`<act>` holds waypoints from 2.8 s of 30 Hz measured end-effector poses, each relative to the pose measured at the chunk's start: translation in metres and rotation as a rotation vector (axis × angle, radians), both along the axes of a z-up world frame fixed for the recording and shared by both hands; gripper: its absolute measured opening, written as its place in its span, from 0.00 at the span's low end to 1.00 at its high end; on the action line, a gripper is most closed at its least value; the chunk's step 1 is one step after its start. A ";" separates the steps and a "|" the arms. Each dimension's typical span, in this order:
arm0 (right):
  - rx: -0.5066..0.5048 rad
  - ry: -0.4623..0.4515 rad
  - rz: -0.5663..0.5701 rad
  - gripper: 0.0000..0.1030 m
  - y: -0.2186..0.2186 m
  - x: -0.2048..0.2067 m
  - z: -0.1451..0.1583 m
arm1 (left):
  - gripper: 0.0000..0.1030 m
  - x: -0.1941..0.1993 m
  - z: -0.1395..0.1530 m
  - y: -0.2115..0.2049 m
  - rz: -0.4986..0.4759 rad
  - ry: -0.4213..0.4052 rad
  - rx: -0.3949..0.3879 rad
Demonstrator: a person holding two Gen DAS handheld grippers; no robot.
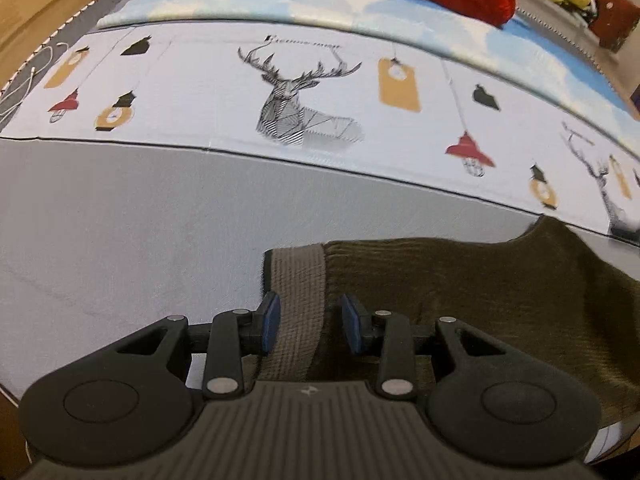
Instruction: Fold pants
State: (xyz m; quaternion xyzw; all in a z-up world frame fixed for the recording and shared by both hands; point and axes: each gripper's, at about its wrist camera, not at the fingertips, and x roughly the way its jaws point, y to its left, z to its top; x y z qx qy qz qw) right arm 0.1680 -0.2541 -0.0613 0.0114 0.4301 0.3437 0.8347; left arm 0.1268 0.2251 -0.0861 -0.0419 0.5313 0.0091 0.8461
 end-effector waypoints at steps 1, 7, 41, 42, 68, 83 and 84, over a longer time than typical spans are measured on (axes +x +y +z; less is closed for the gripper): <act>-0.008 0.033 0.046 0.14 -0.001 -0.007 -0.006 | 0.38 0.000 0.001 -0.004 -0.009 -0.004 -0.001; -0.318 0.054 -0.090 0.10 -0.031 -0.021 -0.044 | 0.38 0.001 0.006 -0.024 -0.050 -0.023 0.006; 0.316 0.260 -1.736 0.47 -0.454 -0.343 -0.038 | 0.32 -0.038 0.036 -0.097 -0.178 -0.074 0.151; 0.310 0.266 -1.739 0.47 -0.454 -0.343 -0.038 | 0.32 -0.039 0.038 -0.103 -0.181 -0.082 0.147; 0.360 0.285 -1.793 0.38 -0.461 -0.349 -0.049 | 0.33 -0.031 0.020 -0.118 -0.263 -0.049 0.197; 0.227 0.210 -1.752 0.21 -0.444 -0.331 -0.033 | 0.33 -0.031 0.021 -0.117 -0.265 -0.053 0.189; 0.193 0.186 -1.740 0.20 -0.439 -0.328 -0.026 | 0.33 -0.031 0.022 -0.115 -0.264 -0.059 0.184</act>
